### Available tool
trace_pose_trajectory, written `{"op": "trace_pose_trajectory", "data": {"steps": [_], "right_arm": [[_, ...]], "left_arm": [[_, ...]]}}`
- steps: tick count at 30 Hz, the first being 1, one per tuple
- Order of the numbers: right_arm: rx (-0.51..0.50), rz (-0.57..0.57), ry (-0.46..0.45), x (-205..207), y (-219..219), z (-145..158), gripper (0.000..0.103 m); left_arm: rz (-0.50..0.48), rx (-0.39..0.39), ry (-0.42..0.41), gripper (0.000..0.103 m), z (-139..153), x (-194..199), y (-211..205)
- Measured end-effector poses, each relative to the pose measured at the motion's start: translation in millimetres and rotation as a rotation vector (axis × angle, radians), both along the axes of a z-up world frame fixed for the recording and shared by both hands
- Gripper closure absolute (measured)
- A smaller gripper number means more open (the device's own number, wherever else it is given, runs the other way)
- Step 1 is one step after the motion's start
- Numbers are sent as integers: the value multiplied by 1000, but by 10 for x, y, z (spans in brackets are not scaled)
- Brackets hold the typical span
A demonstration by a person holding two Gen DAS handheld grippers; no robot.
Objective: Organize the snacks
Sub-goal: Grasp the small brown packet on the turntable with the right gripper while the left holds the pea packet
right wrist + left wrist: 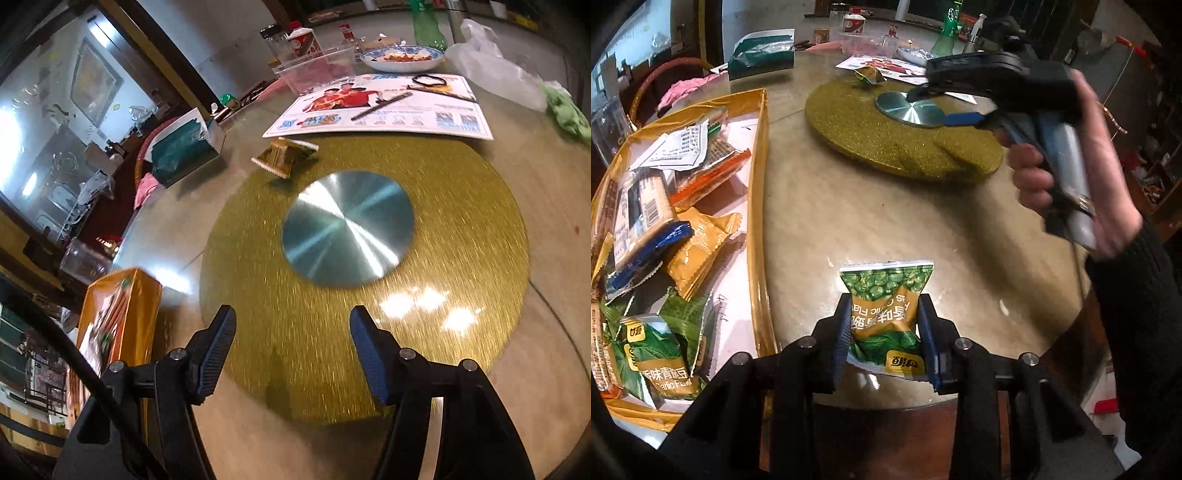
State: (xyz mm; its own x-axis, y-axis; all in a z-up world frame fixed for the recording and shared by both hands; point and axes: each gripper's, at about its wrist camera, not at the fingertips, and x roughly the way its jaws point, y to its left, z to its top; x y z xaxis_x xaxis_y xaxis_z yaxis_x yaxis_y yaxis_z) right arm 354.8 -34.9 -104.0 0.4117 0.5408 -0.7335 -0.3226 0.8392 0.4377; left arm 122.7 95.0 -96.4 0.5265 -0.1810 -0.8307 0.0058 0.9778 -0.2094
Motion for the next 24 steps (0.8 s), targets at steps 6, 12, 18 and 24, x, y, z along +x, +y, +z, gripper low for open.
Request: {"op": "trace_pose_trajectory", "data": {"steps": [6, 12, 18, 24], "right_arm": [[-13, -12, 13, 334, 238, -34, 39], [-42, -18, 10, 506, 368, -105, 39], [-26, -23, 10, 571, 352, -99, 39], [-28, -34, 4, 660, 362, -95, 39]], "left_arm": [[17, -62, -13, 67, 72, -24, 109], [38, -66, -30, 67, 175, -48, 194], [50, -62, -45, 67, 248, -128, 196], [72, -60, -47, 67, 251, -164, 253]]}}
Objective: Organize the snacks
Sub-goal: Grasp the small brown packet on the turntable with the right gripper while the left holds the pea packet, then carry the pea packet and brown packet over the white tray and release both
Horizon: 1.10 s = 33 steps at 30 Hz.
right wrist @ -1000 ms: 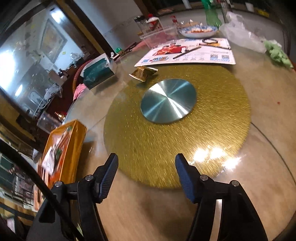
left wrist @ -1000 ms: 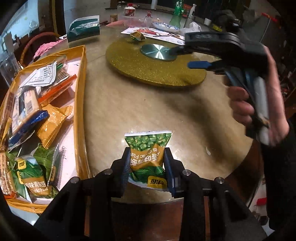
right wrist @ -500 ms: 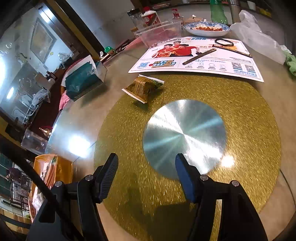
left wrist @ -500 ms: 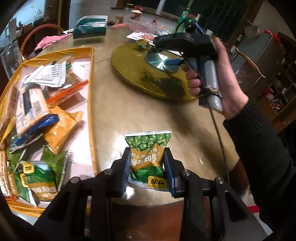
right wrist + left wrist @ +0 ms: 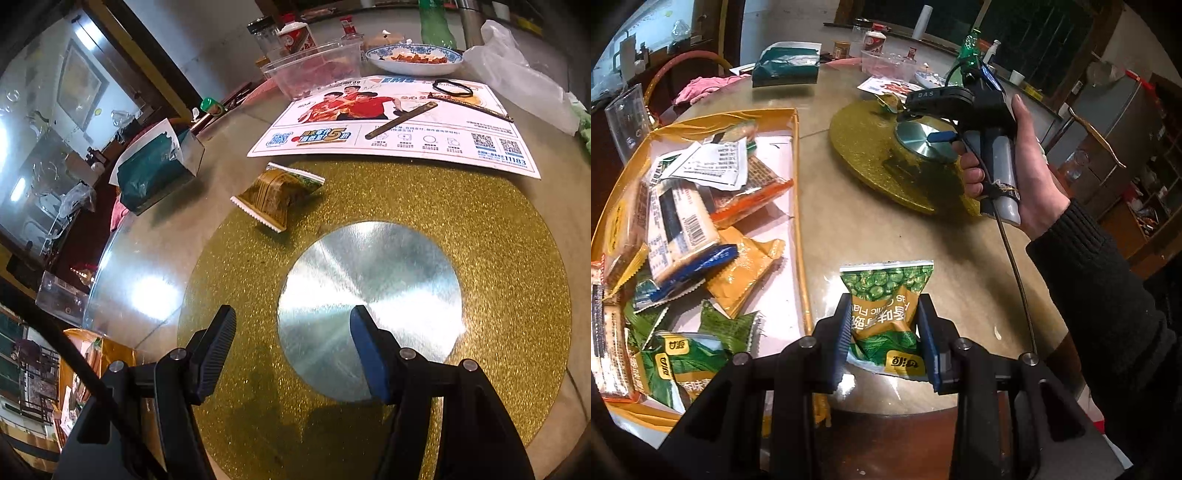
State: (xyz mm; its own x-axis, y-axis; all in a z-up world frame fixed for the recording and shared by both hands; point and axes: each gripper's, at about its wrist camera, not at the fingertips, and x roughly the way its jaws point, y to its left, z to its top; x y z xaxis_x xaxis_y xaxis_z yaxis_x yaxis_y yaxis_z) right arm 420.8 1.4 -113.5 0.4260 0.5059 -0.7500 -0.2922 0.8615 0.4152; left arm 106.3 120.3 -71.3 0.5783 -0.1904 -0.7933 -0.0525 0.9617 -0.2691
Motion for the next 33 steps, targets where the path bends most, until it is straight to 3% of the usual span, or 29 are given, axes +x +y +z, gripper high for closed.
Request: {"op": "trace_pose_trajectory", "data": {"steps": [7, 19, 23, 26, 27, 28, 33], "right_arm": [[-16, 4, -15, 133, 75, 1, 42], [149, -61, 94, 651, 86, -35, 48], [232, -86, 173, 909, 162, -58, 48], [262, -103, 200, 1007, 202, -73, 53], [245, -106, 206, 1036, 233, -74, 69], [208, -110, 203, 1050, 270, -75, 75], [166, -77, 158, 822, 269, -59, 75]], "left_arm": [[27, -21, -11, 67, 13, -45, 89], [39, -32, -12, 67, 12, -41, 163], [49, -31, -13, 67, 20, -64, 178], [53, -33, -12, 67, 24, -80, 187], [55, -32, -14, 67, 29, -87, 188], [58, -32, -15, 67, 33, -96, 190], [82, -14, -15, 67, 52, -117, 205]]}}
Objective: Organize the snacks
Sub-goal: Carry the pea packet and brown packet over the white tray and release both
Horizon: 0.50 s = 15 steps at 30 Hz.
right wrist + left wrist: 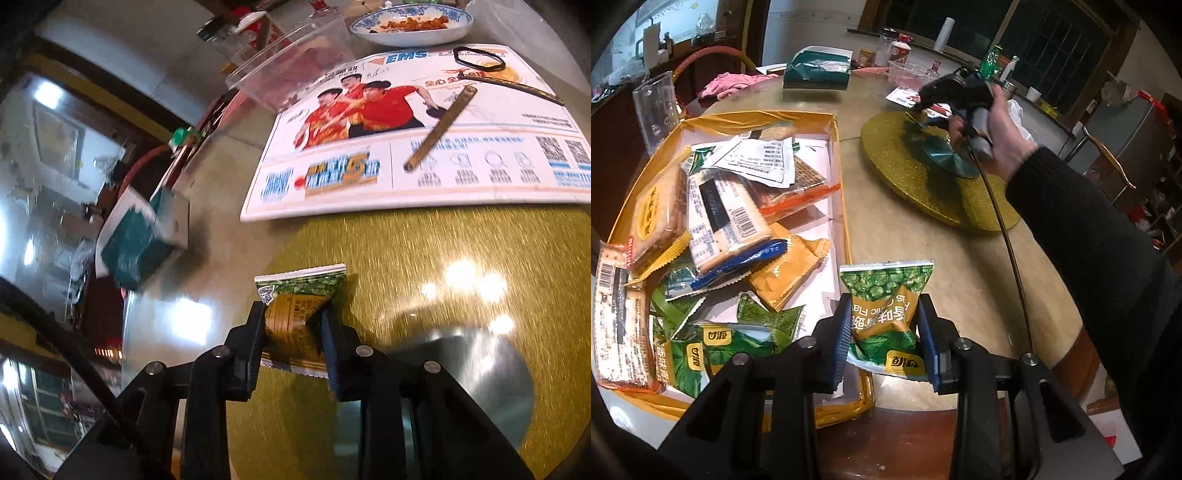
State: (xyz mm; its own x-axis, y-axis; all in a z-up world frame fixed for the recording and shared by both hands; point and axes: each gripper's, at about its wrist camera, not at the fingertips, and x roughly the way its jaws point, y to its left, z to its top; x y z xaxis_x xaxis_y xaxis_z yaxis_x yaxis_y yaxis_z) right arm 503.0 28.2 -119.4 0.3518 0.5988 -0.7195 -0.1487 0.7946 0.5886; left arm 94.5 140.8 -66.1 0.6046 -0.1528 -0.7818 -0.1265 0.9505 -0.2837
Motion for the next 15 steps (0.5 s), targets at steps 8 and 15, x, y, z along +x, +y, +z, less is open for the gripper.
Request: {"op": "trace_pose_trajectory", "data": {"steps": [8, 15], "right_arm": [[-89, 184, -93, -1110, -232, -20, 76], [-79, 303, -144, -2056, -471, -88, 76]], "left_arm": [[22, 17, -22, 67, 65, -45, -26], [51, -44, -42, 67, 192, -264, 124]]}}
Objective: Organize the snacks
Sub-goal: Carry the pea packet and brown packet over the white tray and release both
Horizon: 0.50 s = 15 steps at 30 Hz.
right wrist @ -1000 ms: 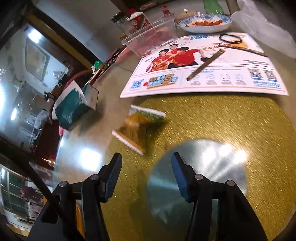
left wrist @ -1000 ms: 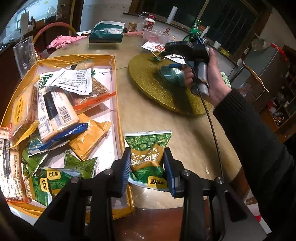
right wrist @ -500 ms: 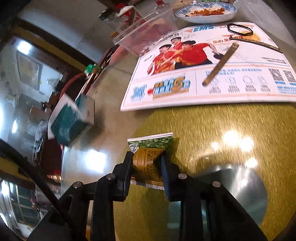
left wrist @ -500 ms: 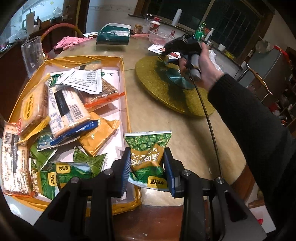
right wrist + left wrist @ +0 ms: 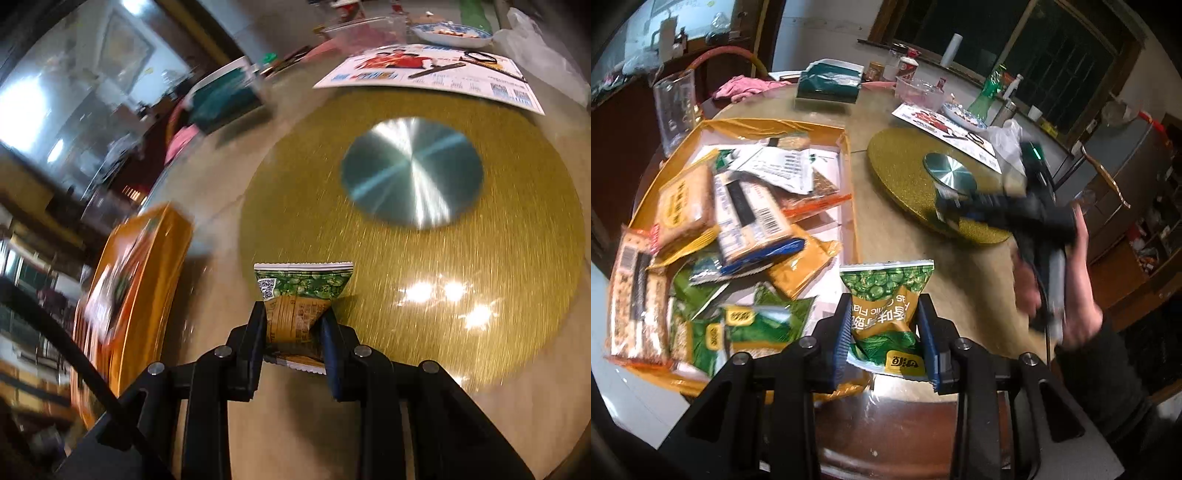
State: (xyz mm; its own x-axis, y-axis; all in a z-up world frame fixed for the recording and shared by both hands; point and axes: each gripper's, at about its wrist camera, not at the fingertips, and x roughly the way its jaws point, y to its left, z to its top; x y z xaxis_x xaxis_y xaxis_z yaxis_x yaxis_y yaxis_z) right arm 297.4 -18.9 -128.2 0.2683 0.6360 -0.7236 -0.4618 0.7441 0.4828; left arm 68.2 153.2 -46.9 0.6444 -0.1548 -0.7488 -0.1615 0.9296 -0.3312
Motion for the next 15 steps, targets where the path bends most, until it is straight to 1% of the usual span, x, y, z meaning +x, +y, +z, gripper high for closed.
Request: {"op": "trace_pose_trajectory", "data": {"steps": [2, 5, 7, 9, 10, 12, 15], "right_arm": [[5, 34, -18, -233, -27, -6, 76], [-9, 73, -46, -402, 19, -1, 76], [-42, 80, -67, -452, 78, 33, 77], [-91, 62, -108, -497, 160, 132, 77], [-84, 75, -133, -523, 214, 218, 77], [-37, 113, -154, -583, 295, 374, 77], [-5, 165, -192, -605, 556, 582, 77]], "left_arm": [[17, -2, -6, 67, 61, -68, 68], [55, 8, -26, 67, 175, -128, 206], [98, 24, -42, 67, 253, -129, 341], [138, 37, -44, 67, 312, -95, 512], [168, 56, -45, 67, 341, -59, 628], [204, 86, -42, 67, 372, 9, 797], [230, 83, -37, 67, 392, 162, 1083]]}}
